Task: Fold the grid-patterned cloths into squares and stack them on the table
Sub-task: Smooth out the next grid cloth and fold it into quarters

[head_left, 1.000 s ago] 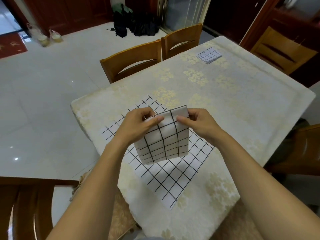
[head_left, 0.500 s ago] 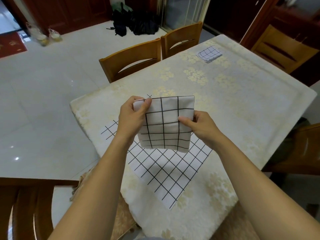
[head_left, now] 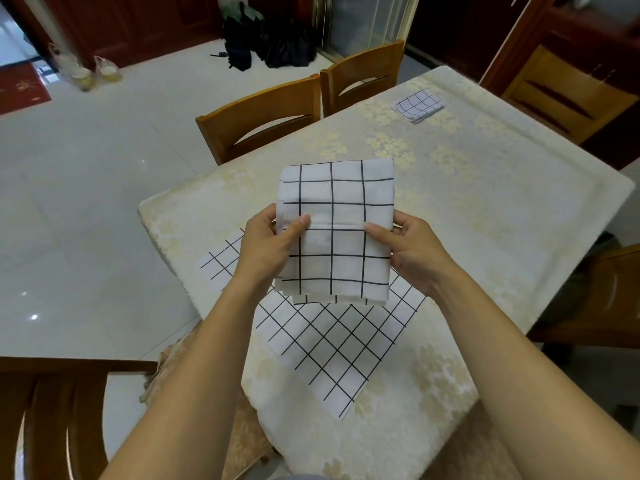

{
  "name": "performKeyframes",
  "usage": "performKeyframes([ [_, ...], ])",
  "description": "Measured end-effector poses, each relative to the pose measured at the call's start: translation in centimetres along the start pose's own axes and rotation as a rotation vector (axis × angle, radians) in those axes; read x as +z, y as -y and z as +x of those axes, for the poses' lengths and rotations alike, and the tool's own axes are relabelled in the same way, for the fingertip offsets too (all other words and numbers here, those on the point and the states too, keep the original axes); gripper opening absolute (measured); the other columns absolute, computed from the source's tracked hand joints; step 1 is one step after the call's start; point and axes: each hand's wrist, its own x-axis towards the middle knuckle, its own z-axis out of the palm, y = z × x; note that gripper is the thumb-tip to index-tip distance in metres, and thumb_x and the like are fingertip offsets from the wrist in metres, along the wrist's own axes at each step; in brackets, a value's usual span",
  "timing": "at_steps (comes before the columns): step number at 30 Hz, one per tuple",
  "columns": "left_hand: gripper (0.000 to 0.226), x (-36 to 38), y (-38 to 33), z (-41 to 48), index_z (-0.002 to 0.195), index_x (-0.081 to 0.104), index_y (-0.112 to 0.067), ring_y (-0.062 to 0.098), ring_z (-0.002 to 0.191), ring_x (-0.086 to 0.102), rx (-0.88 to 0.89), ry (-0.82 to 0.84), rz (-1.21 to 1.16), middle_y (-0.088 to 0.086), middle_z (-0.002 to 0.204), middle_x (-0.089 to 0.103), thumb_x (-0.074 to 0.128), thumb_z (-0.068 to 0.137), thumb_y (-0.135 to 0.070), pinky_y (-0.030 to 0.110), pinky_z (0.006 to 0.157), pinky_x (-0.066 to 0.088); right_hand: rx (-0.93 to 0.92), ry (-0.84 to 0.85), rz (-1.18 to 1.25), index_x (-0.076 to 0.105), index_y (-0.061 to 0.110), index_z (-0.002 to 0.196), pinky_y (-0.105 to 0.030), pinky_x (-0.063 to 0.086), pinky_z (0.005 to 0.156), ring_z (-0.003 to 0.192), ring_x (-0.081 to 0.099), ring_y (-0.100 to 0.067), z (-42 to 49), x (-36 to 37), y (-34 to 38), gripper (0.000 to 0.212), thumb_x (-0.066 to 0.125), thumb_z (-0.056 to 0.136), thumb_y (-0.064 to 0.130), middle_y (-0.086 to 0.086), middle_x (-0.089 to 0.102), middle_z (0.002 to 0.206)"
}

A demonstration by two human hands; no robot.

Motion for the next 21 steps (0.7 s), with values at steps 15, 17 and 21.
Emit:
performKeyframes([
  [15,0.052,0.7,0.6,-0.4,0.130,0.056,-0.026,0.003,0.107,0.067,-0.027,0.082,0.001,-0.012,0.119,0.070,0.079,0.084,-0.020,0.025,0.087,0.057,-0.063,-0.075,-0.159,0.063,0.013,0.123,-0.046,0.059,0.087,0.100,0.072,-0.021,0.4,0.7,-0.3,0.028,0.064,0.095,0.015,-0.004,0.073,0.113],
  [17,0.046,0.7,0.7,-0.5,0.126,0.058,-0.025,0.001,0.101,0.069,-0.036,0.052,-0.017,-0.012,0.114,0.071,0.077,0.086,-0.018,0.024,0.085,0.059,-0.059,-0.058,-0.166,0.063,0.014,0.122,-0.047,0.058,0.088,0.101,0.072,-0.022,0.5,0.7,-0.3,0.030,0.067,0.093,0.015,-0.004,0.073,0.113],
  [21,0.033,-0.3,0.9,-0.6,0.118,0.064,-0.021,0.005,0.099,0.071,-0.044,0.039,-0.010,-0.010,0.107,0.075,0.076,0.087,-0.016,0.024,0.085,0.055,-0.048,-0.038,-0.177,0.066,0.012,0.120,-0.045,0.059,0.087,0.101,0.072,-0.023,0.3,0.0,-0.2,0.030,0.069,0.090,0.008,-0.005,0.075,0.109],
])
